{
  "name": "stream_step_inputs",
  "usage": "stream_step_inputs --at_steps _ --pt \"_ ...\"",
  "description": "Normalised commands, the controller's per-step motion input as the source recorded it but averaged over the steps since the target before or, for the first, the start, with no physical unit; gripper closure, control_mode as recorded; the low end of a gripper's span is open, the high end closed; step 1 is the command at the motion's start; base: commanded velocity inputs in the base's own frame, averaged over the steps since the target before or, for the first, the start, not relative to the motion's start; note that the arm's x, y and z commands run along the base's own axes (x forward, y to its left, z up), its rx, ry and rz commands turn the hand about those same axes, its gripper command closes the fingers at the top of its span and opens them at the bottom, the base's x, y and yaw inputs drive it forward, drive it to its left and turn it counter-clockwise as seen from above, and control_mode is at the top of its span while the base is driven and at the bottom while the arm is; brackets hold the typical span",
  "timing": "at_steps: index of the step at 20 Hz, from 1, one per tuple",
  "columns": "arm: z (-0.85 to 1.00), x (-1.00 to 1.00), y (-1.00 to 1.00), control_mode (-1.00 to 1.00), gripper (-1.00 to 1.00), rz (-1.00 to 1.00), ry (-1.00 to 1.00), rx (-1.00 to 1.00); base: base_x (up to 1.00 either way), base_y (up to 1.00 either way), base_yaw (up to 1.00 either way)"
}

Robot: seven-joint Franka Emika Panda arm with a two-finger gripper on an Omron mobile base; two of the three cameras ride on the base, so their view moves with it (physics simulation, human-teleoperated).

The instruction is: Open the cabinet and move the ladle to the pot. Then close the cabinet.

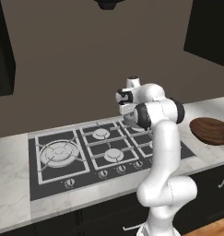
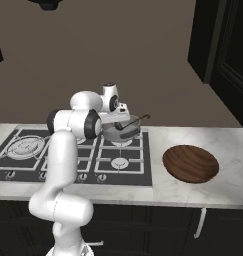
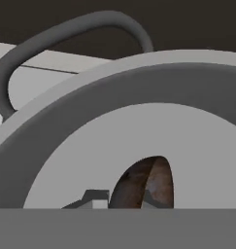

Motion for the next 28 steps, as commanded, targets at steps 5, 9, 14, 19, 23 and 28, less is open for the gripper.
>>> stream_step_inputs --at_steps 5,9,14,19,23,28 --pt "-0.02 -0.03 0.0 -1.0 -1.0 -0.01 0.0 0.0 0.0 0.0 0.0" --pt "0.02 -0.23 -0.17 -1.0 -1.0 -0.03 0.0 0.0 0.0 0.0 0.0" --pt "0.27 -0.15 -0.12 -1.0 -1.0 -0.04 -0.03 0.0 0.0 0.0 0.0" --pt "0.73 -0.3 -0.01 -1.0 -1.0 -0.05 -0.08 0.0 0.0 0.0 0.0" --pt "0.68 -0.81 -0.02 -1.0 -1.0 -0.05 -0.16 0.0 0.0 0.0 0.0" --pt "0.75 -0.83 0.0 -1.0 -1.0 -0.06 -0.12 0.07 0.0 0.0 0.0"
